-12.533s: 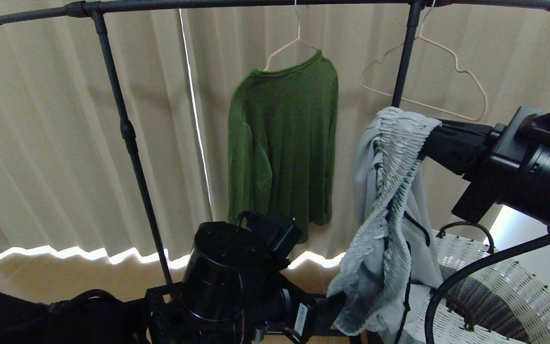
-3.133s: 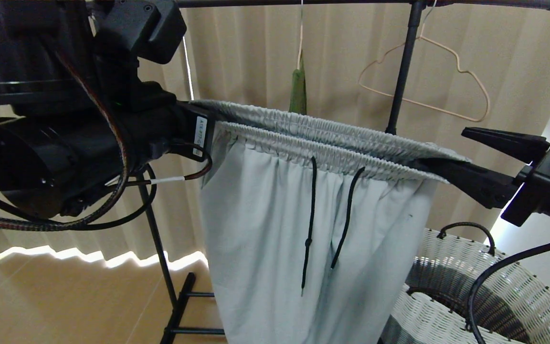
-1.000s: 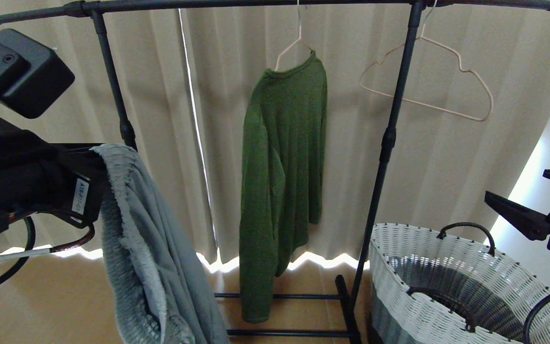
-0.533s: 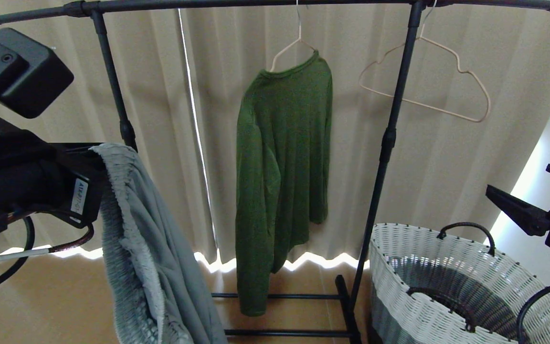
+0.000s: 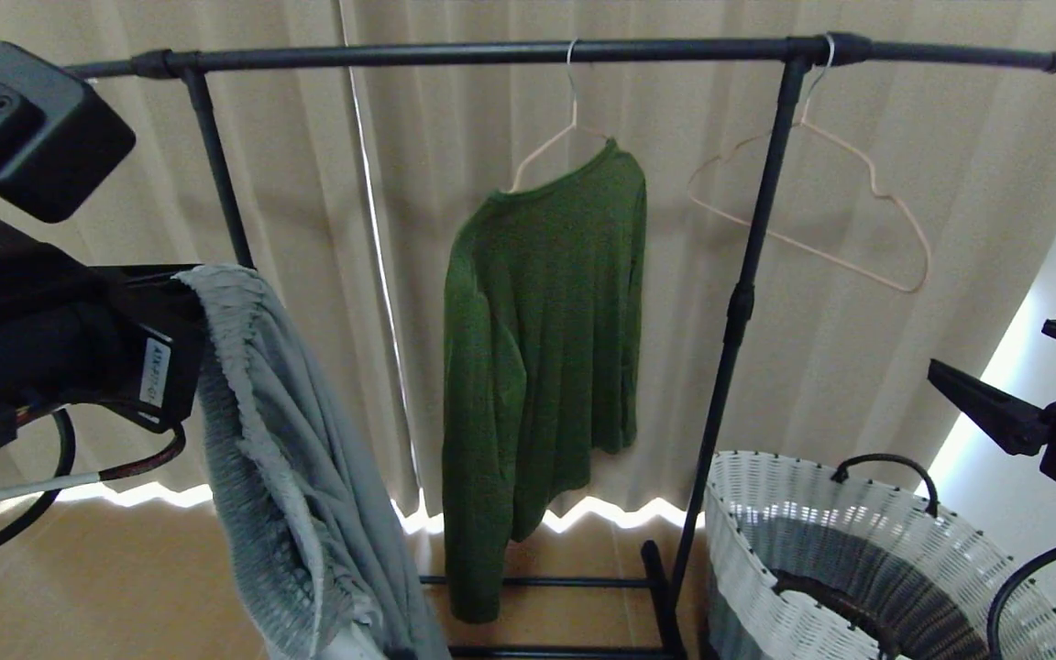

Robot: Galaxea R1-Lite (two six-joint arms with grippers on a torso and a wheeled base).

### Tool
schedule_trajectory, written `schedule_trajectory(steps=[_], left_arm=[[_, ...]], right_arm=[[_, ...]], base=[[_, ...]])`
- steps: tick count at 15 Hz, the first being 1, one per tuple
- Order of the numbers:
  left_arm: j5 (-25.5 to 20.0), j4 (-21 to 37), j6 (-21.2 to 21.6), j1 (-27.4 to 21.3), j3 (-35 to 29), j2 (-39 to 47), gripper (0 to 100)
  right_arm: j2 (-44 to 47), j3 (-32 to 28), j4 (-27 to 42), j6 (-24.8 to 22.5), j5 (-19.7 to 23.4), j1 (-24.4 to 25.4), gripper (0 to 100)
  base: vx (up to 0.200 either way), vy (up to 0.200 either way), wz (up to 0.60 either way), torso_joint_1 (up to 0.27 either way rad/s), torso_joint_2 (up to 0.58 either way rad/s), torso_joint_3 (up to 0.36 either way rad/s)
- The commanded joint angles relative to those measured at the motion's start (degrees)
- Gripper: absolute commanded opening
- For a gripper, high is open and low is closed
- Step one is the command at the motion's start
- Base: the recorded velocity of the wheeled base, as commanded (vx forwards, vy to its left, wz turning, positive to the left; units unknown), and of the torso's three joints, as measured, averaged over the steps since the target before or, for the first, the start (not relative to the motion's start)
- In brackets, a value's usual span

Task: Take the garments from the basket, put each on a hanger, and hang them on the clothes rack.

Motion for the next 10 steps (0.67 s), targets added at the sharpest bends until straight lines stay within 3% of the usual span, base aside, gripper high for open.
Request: schedule_trajectory(steps=[1,4,10], left_arm=[[0.0,-0.6,0.2,0.0,0.8,0.2,0],[0.0,-0.7,0.3,0.0,1.2,0.2,0],[0.0,-1.3,0.6,0.0,2.2,0.1,0]], right_arm=[[0.2,0.0,0.1,0.0,0.0,0.0,100],[0.6,-0.1,0.0,-0.1,-0.1,-0.1,100],[1.0,-0.2,0.0,-0.1,-0.1,-0.1,100]], base=[[0.000,0.000,0.00,0.051,-0.59,-0.251],[0.000,0.000,0.00,0.111,-0.50,-0.250],[0.000,0.000,0.00,0.309,-0.47,-0.259]])
